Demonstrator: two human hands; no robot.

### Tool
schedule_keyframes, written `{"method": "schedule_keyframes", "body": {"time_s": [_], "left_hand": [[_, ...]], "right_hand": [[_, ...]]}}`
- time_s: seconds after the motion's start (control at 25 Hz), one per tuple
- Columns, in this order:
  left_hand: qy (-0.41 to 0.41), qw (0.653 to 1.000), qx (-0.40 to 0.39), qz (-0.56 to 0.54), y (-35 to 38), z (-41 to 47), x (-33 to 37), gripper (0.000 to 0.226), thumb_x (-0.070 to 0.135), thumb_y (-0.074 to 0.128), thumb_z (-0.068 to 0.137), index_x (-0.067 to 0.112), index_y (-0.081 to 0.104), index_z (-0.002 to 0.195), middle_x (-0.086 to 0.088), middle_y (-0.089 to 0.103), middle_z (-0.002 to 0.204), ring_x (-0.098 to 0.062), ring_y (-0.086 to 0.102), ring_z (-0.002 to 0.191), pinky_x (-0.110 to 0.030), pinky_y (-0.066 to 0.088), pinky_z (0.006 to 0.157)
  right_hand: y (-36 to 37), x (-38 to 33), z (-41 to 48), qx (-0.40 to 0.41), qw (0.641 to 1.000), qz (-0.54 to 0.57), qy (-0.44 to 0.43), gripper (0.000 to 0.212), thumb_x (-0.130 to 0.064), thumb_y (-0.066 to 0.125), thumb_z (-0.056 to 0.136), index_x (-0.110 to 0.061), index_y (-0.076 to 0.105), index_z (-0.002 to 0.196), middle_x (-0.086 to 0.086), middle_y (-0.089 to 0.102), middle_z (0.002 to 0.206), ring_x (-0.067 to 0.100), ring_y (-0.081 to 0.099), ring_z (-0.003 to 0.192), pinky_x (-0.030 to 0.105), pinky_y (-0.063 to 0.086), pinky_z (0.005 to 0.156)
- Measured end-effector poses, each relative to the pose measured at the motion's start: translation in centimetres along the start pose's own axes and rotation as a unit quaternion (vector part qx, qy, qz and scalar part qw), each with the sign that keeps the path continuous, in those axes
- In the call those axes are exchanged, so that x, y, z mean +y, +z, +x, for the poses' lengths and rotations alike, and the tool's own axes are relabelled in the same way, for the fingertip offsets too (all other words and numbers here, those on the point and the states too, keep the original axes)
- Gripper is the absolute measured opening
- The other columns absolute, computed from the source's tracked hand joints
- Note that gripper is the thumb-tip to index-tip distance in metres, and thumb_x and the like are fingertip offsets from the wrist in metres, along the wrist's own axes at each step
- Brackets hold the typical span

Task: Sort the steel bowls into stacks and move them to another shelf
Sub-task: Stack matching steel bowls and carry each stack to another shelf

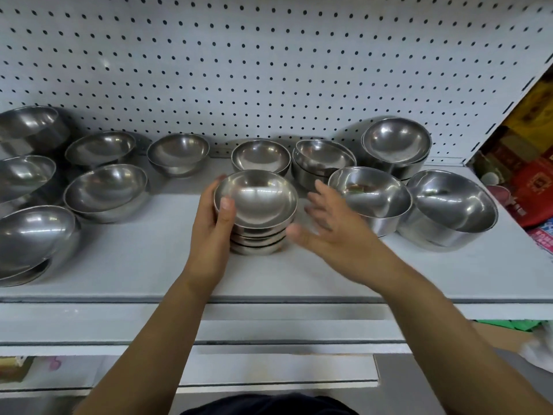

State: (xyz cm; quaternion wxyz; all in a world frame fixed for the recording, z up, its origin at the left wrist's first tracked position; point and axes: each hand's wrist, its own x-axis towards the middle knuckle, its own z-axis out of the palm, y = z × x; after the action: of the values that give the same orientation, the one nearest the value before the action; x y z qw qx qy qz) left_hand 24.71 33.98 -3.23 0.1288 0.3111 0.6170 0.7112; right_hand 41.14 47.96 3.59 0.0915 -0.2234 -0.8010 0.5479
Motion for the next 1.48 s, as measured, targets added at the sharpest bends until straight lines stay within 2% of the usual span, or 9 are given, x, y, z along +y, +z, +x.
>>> {"method": "schedule_keyframes", "body": {"time_s": [0.08,0.24,0.4,0.48,0.6,0.8,0.96,1.08,1.48], "left_hand": [[0.003,1.000,0.010,0.014,0.6,-0.1,0.0,0.098,0.086,0.051,0.081,0.017,0.043,0.150,0.004,0.058,0.141,-0.004,0.057,0.130,-0.020,0.047,0.103],[0.023,0.998,0.052,0.009,3.4,-0.4,0.0,0.080,0.073,0.047,0.091,0.016,0.048,0.146,0.004,0.061,0.136,-0.004,0.059,0.125,-0.019,0.047,0.099],[0.030,0.993,0.109,-0.022,5.9,-0.3,-0.4,0.072,0.071,0.040,0.096,0.016,0.055,0.140,-0.001,0.065,0.133,-0.017,0.060,0.128,-0.033,0.049,0.107],[0.022,0.990,0.132,-0.039,6.8,-0.3,-0.5,0.064,0.063,0.036,0.099,0.016,0.058,0.137,-0.005,0.066,0.131,-0.021,0.061,0.127,-0.039,0.048,0.109],[0.012,0.986,0.156,-0.054,7.6,-0.3,-0.3,0.058,0.055,0.030,0.104,0.017,0.062,0.133,-0.004,0.070,0.125,-0.017,0.065,0.121,-0.031,0.052,0.103],[-0.009,0.984,0.163,-0.068,7.9,0.0,0.0,0.051,0.052,0.027,0.109,0.028,0.069,0.121,0.000,0.075,0.118,-0.020,0.068,0.118,-0.033,0.055,0.099],[-0.013,0.985,0.164,-0.053,8.0,-0.2,0.0,0.051,0.050,0.025,0.110,0.027,0.069,0.122,0.002,0.076,0.117,-0.017,0.069,0.116,-0.031,0.054,0.098],[-0.004,0.985,0.166,-0.040,7.8,-0.2,-0.5,0.058,0.056,0.028,0.106,0.021,0.067,0.129,-0.004,0.073,0.124,-0.021,0.067,0.121,-0.037,0.052,0.103],[-0.001,0.986,0.163,-0.038,7.7,-0.4,-0.4,0.063,0.066,0.033,0.098,0.023,0.067,0.127,-0.008,0.071,0.127,-0.024,0.065,0.122,-0.040,0.051,0.105]], "right_hand": [[-3.0,-1.2,-1.3,0.009,0.998,0.067,-0.007,0.102,-0.062,0.071,0.072,-0.021,0.032,0.157,-0.007,0.056,0.148,0.006,0.060,0.129,0.030,0.049,0.110],[-8.8,-1.7,-1.6,0.100,0.977,0.184,-0.050,0.060,-0.039,0.073,0.080,-0.008,0.060,0.129,0.012,0.075,0.117,0.027,0.075,0.107,0.036,0.059,0.095],[-15.6,0.4,1.6,0.282,0.956,-0.054,-0.060,0.024,-0.039,0.077,0.090,-0.023,0.075,0.106,-0.006,0.078,0.101,0.004,0.073,0.092,0.018,0.055,0.088],[-18.7,1.9,4.0,0.307,0.939,-0.147,-0.042,0.024,-0.040,0.076,0.091,-0.020,0.074,0.104,-0.009,0.074,0.102,-0.004,0.068,0.089,0.006,0.047,0.078],[-21.6,3.6,7.5,0.304,0.928,-0.213,0.026,0.031,-0.040,0.076,0.090,-0.017,0.068,0.109,-0.005,0.066,0.104,0.013,0.063,0.099,0.021,0.042,0.082],[-22.9,4.4,11.8,0.311,0.918,-0.234,0.068,0.053,-0.040,0.082,0.083,-0.010,0.054,0.117,0.001,0.054,0.107,0.017,0.050,0.097,0.027,0.038,0.078],[-24.5,5.8,13.4,0.304,0.905,-0.294,0.047,0.014,-0.018,0.070,0.086,-0.008,0.061,0.090,0.006,0.060,0.089,0.023,0.054,0.085,0.026,0.037,0.063],[-24.8,6.2,13.3,0.304,0.907,-0.291,0.019,0.022,-0.021,0.066,0.091,0.000,0.064,0.083,0.008,0.060,0.078,0.023,0.052,0.076,0.023,0.034,0.052],[-24.7,4.4,12.1,0.380,0.896,-0.216,-0.073,0.028,-0.028,0.060,0.096,-0.002,0.060,0.084,0.007,0.061,0.078,0.023,0.055,0.076,0.030,0.043,0.069]]}}
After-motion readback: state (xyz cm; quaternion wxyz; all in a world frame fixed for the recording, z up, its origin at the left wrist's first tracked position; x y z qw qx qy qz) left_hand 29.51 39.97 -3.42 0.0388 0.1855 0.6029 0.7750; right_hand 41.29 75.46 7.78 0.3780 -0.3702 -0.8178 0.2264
